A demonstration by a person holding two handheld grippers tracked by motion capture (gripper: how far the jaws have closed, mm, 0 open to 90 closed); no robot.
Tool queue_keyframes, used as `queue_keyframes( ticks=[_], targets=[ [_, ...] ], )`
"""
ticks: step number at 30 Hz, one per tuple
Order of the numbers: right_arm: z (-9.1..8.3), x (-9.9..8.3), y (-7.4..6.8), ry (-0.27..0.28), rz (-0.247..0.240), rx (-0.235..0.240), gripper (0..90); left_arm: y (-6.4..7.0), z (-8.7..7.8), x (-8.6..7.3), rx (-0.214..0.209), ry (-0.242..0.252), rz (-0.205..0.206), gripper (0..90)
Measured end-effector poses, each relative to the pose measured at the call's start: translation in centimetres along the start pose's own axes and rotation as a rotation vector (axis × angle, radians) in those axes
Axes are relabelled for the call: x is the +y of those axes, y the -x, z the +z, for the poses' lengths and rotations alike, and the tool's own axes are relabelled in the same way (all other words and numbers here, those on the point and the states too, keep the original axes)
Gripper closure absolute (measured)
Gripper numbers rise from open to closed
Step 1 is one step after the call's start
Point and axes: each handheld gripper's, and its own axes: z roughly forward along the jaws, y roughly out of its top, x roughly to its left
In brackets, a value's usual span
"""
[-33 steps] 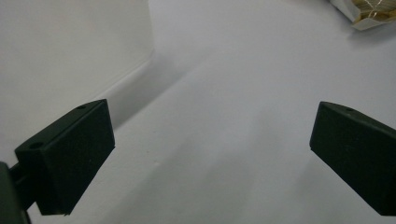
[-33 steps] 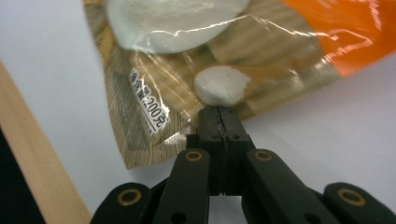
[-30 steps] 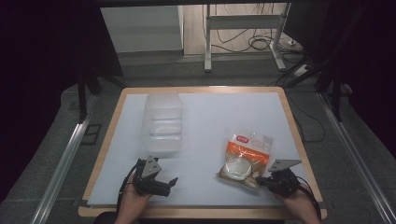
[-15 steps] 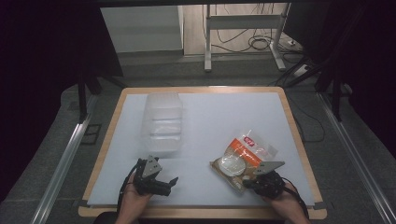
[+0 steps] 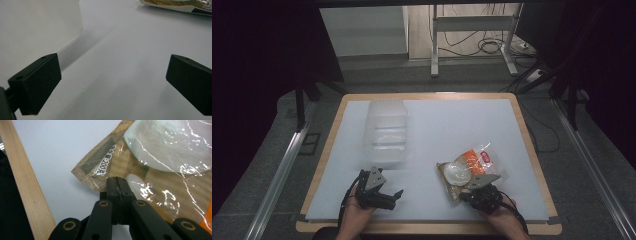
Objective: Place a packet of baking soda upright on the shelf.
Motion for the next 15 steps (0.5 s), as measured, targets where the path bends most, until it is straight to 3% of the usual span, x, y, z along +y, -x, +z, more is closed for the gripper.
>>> queue_keyframes(
  ticks=[8,15],
  targets=[
    [-0.7,0.5,-0.6,0.014,-0.043,-0.045,85.0,-0.1,-0.3,-0.1,-0.007,0.010,-0.007,0.0],
    [-1.6,0.7,-0.1,0.031,-0.020,-0.061,78.2,0.0,-0.4,-0.1,-0.001,0.011,-0.004,0.0]
  ],
)
